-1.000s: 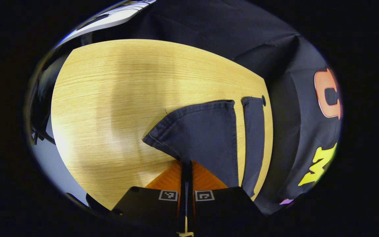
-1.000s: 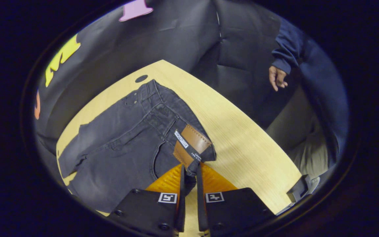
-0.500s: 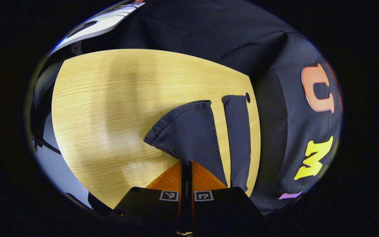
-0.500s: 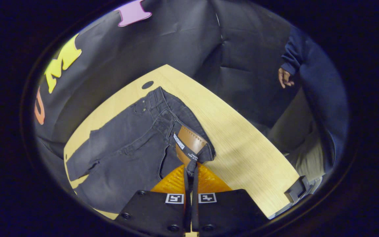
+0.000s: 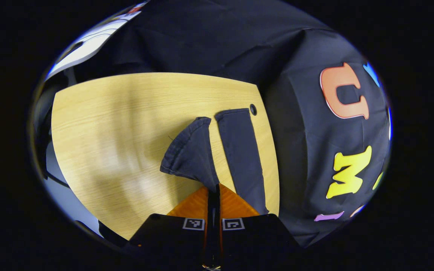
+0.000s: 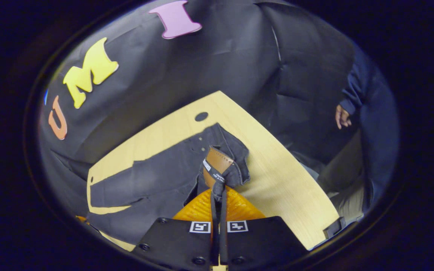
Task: Grasp the waist and the cuffs of the jeans and fold them to make the two legs overlap; first hold the waist and fold one-third of the jeans toward the cuffs, then hold the cuffs and fold the remaining one-third in the same direction to finish folding.
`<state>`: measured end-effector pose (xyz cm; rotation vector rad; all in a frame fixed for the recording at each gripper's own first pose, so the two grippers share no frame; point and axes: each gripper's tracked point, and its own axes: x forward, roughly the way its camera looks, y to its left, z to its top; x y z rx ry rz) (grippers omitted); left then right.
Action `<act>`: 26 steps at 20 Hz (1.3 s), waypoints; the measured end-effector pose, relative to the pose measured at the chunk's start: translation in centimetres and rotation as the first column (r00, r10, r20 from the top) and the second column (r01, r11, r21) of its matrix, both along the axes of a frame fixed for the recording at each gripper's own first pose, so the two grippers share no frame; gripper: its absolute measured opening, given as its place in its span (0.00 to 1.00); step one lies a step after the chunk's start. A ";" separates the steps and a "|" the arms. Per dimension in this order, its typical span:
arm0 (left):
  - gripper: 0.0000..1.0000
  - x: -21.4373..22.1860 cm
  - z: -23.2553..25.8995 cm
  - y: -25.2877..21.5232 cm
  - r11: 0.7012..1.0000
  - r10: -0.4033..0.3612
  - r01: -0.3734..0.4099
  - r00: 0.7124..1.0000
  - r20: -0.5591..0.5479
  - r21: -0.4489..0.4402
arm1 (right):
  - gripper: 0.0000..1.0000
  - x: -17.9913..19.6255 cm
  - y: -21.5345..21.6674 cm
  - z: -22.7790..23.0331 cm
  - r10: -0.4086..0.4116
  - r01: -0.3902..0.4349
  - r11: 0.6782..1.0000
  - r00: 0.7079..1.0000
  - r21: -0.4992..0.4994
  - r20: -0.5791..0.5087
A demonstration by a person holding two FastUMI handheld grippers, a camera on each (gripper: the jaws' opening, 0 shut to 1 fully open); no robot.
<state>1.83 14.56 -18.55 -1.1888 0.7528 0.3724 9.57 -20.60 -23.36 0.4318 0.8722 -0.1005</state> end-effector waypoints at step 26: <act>0.03 24.0 -4.4 3.3 0.965 -0.200 0.218 0.971 -0.130 0.148 | 0.01 22.2 3.6 -3.0 0.073 -0.073 0.997 0.995 -0.005 0.072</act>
